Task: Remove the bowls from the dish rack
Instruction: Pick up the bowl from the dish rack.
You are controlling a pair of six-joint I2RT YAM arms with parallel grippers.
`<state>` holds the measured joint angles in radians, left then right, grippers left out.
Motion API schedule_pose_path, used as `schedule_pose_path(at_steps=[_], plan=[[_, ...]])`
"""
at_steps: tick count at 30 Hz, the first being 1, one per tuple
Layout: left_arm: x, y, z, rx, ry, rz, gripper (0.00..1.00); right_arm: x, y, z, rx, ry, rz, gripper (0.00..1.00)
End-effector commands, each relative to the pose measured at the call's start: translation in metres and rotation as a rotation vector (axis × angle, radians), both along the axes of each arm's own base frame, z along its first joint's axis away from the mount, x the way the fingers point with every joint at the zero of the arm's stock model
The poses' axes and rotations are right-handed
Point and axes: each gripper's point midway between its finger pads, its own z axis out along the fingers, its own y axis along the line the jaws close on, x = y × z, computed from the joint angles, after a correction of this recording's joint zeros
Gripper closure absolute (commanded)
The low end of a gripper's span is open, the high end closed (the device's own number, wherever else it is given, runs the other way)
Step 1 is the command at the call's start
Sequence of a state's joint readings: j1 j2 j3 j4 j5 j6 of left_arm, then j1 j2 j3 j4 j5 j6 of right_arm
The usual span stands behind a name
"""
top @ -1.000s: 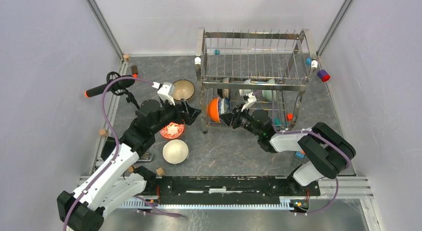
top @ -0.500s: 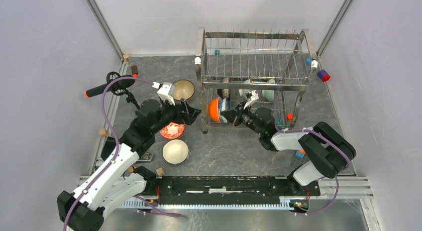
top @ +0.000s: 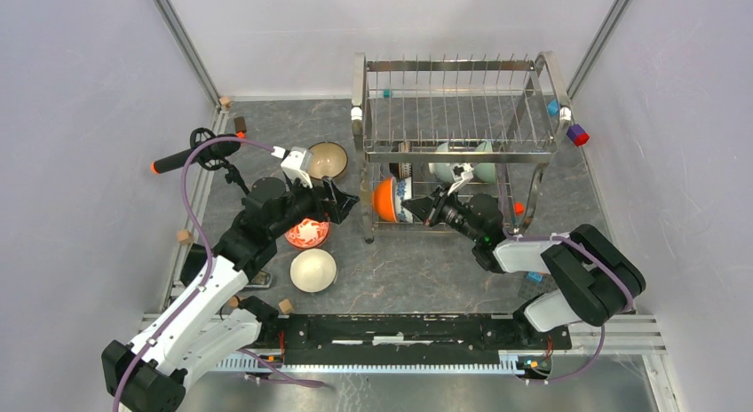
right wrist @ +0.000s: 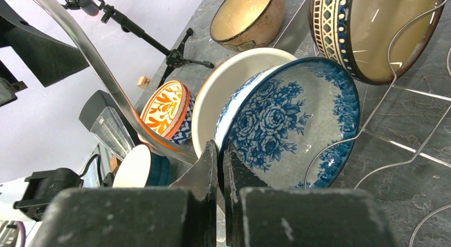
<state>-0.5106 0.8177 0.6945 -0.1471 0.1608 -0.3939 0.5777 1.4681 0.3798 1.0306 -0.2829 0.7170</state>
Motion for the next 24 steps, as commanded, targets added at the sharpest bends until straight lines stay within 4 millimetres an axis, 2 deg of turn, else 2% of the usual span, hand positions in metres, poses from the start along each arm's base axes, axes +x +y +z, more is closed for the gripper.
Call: schedule_pose_path(at_steps=[1, 8, 24], plan=[[0.001, 0.001, 0.011, 0.016, -0.053, -0.011, 0.07, 0.006, -0.012, 0.055, 0.124, -0.157, -0.031, 1.00], [0.002, 0.000, 0.008, 0.017, -0.043, -0.008, 0.08, -0.003, -0.014, 0.073, 0.228, -0.166, 0.008, 1.00], [0.004, 0.000, 0.005, 0.014, -0.034, 0.003, 0.10, -0.018, -0.012, 0.096, 0.463, -0.127, 0.105, 1.00]])
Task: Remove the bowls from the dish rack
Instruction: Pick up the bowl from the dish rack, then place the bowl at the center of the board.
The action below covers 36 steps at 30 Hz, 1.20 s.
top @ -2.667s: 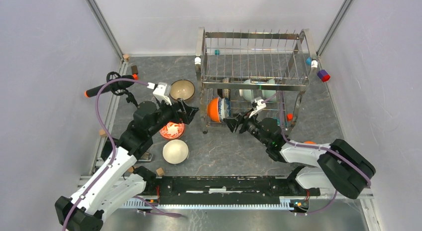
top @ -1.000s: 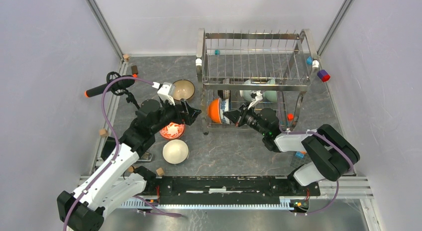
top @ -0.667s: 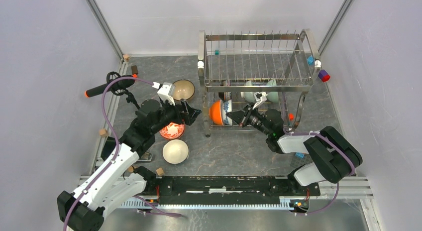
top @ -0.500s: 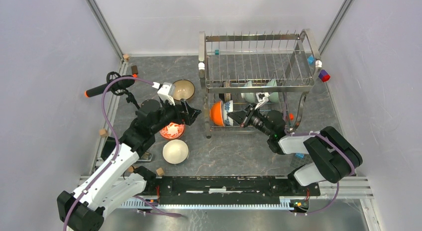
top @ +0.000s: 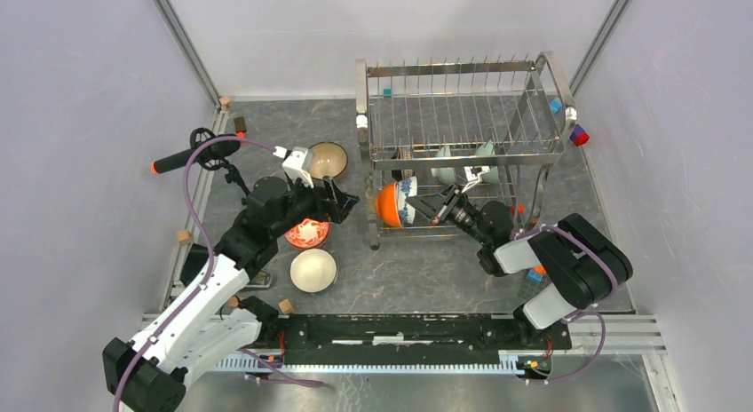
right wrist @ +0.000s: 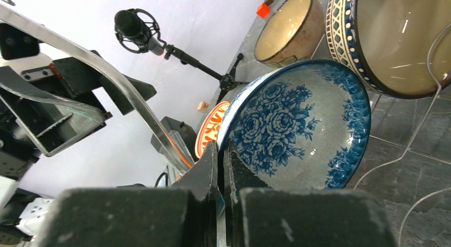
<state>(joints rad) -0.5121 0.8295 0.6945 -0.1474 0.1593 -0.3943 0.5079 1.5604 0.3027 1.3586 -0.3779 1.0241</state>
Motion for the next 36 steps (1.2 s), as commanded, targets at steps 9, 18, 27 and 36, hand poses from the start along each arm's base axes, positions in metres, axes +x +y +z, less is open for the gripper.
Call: schedule_pose_path(at_steps=[9, 18, 27, 36], plan=[[0.003, 0.002, 0.010, 0.007, -0.050, 0.006, 0.10, -0.012, -0.008, 0.079, 0.132, -0.261, 0.018, 1.00], [0.003, 0.002, 0.009, 0.010, -0.048, 0.012, 0.10, -0.018, -0.015, 0.078, 0.076, -0.278, 0.002, 1.00], [0.001, 0.003, 0.012, 0.006, -0.060, 0.016, 0.10, -0.035, -0.024, 0.079, 0.011, -0.317, 0.002, 1.00], [0.003, 0.013, 0.013, 0.037, -0.047, 0.086, 0.10, -0.065, -0.035, 0.052, -0.206, -0.363, 0.030, 1.00]])
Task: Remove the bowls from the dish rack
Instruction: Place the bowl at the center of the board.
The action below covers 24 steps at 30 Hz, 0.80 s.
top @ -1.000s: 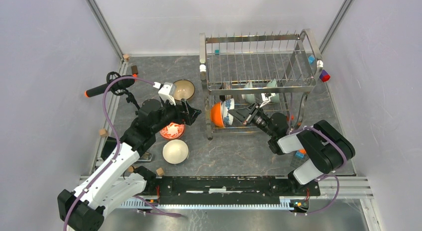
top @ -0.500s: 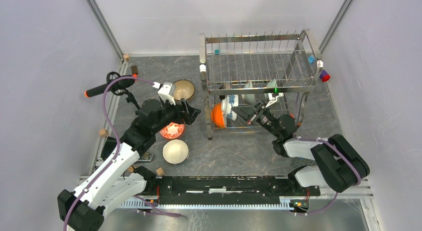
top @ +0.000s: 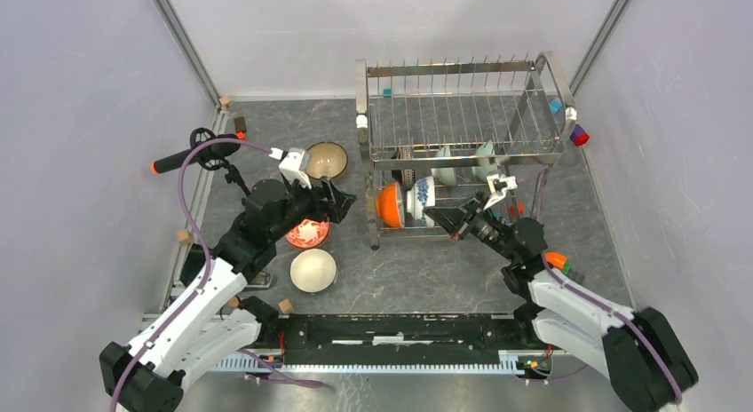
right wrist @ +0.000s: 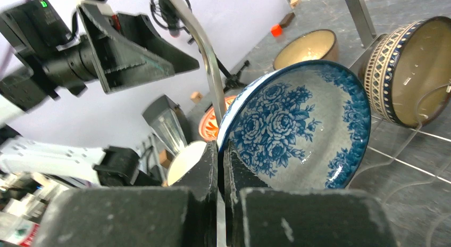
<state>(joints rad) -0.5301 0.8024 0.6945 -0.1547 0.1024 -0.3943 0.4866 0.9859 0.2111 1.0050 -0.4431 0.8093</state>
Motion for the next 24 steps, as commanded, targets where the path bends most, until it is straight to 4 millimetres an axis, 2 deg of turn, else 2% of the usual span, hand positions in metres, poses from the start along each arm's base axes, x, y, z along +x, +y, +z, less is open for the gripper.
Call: schedule_pose_path(at_steps=[1, 6, 14, 21, 24], plan=[[0.004, 0.010, 0.008, 0.040, -0.016, 0.065, 0.10, -0.017, -0.005, -0.014, -0.163, -0.091, 0.001, 1.00], [0.007, 0.023, 0.009, 0.044, 0.029, 0.173, 0.07, -0.034, -0.011, -0.040, -0.429, -0.145, -0.022, 1.00], [-0.012, 0.027, 0.006, -0.115, 0.179, 0.252, 0.00, -0.056, -0.018, -0.053, -0.700, -0.213, -0.027, 1.00], [-0.034, 0.044, -0.014, -0.099, 0.335, 0.336, 0.00, -0.075, -0.002, -0.064, -0.881, -0.278, -0.027, 1.00], [-0.044, 0.048, -0.014, -0.117, 0.361, 0.339, 0.00, -0.087, 0.007, -0.068, -0.951, -0.333, -0.002, 1.00]])
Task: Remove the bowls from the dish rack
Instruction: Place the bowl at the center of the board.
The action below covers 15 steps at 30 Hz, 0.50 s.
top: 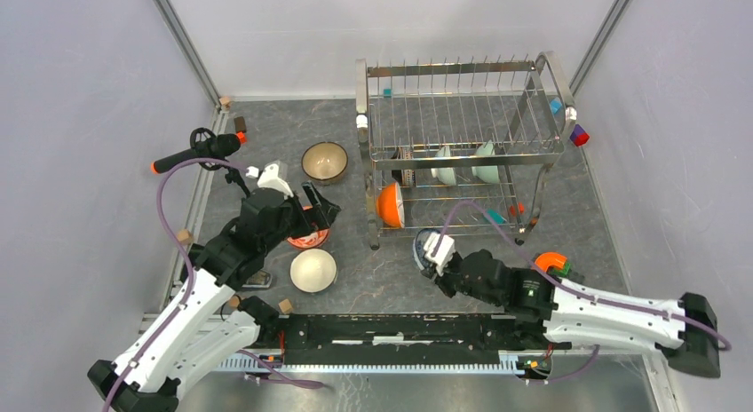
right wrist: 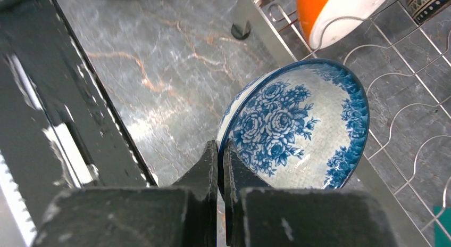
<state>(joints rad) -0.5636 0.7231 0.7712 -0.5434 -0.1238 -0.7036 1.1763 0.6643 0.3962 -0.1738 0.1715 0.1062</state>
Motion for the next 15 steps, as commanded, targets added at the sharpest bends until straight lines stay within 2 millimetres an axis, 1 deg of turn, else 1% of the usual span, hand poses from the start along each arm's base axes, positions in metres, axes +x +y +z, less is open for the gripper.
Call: schedule_pose_path(at_steps=[1, 4, 6, 8, 12, 15], plan=[[-0.020, 0.005, 0.012, -0.073, 0.045, 0.027, 0.00, 0.010, 0.006, 0.032, -0.060, -0.177, -0.051, 1.00], [-0.034, -0.006, 0.021, -0.123, 0.009, -0.079, 0.00, -0.004, 0.015, 0.030, -0.134, -0.232, 0.013, 1.00], [-0.045, -0.015, 0.021, -0.123, 0.042, -0.155, 0.00, -0.012, 0.019, 0.024, -0.190, -0.257, 0.057, 1.00], [-0.055, -0.022, 0.012, -0.085, 0.093, -0.206, 0.00, -0.021, 0.022, 0.017, -0.239, -0.282, 0.109, 1.00], [-0.073, -0.039, -0.004, 0.022, 0.118, -0.251, 0.00, -0.035, 0.026, 0.004, -0.328, -0.330, 0.183, 1.00], [-0.089, -0.054, -0.013, 0.091, 0.120, -0.293, 0.00, -0.047, 0.031, 0.001, -0.362, -0.362, 0.237, 1.00]])
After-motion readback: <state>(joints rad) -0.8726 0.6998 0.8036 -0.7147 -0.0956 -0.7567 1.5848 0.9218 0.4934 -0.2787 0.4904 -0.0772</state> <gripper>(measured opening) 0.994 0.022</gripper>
